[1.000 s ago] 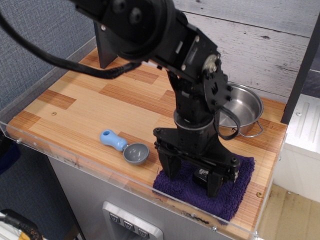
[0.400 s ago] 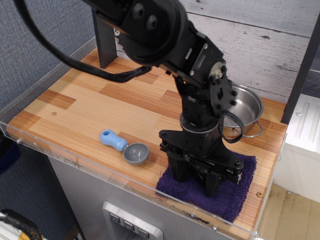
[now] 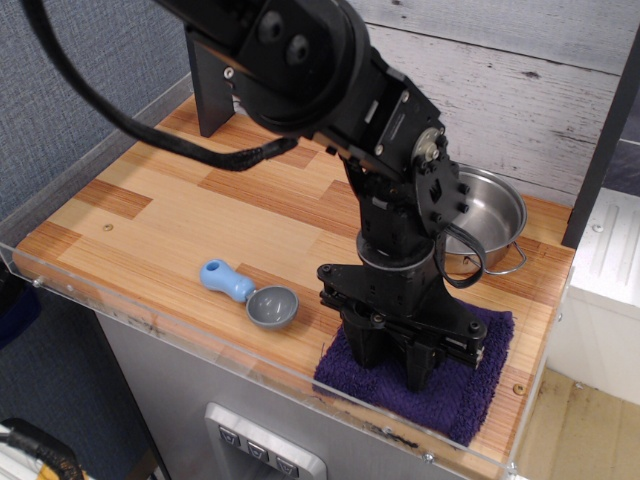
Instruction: Place the black object inside of the pot
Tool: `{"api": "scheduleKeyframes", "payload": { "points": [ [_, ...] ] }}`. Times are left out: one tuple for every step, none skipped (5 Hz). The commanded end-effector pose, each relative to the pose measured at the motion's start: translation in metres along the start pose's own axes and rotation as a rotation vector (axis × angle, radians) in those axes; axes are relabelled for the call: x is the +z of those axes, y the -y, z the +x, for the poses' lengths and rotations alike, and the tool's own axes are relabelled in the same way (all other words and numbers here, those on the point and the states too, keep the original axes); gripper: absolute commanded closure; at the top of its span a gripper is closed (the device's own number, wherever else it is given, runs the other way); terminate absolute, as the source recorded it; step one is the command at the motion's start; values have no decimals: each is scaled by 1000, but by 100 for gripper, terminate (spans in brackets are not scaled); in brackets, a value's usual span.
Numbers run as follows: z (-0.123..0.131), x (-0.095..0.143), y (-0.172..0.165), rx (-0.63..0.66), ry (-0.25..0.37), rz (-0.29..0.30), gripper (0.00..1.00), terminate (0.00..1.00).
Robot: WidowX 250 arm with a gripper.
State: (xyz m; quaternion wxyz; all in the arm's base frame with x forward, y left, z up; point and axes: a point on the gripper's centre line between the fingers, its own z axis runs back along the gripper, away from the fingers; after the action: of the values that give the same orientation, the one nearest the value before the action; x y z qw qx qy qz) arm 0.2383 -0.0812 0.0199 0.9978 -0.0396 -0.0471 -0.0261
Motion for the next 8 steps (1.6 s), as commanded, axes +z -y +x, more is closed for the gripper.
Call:
{"api": "scheduleKeyframes", "payload": {
  "points": [
    [-2,19,-3,4,31,-31,100,0],
    [-5,32,-9,18,30,-39,100,0],
    [-4,50,-11,23,45,-58,100,0],
    [5,71,-13,42,64,-90,100,0],
    [29,95,-13,60,115,-106,100,0],
    [49,102,-12,63,143,-106,100,0],
    [64,100,-6,47,156,-95,100,0],
    [79,89,-3,45,152,-84,100,0]
  ]
}}
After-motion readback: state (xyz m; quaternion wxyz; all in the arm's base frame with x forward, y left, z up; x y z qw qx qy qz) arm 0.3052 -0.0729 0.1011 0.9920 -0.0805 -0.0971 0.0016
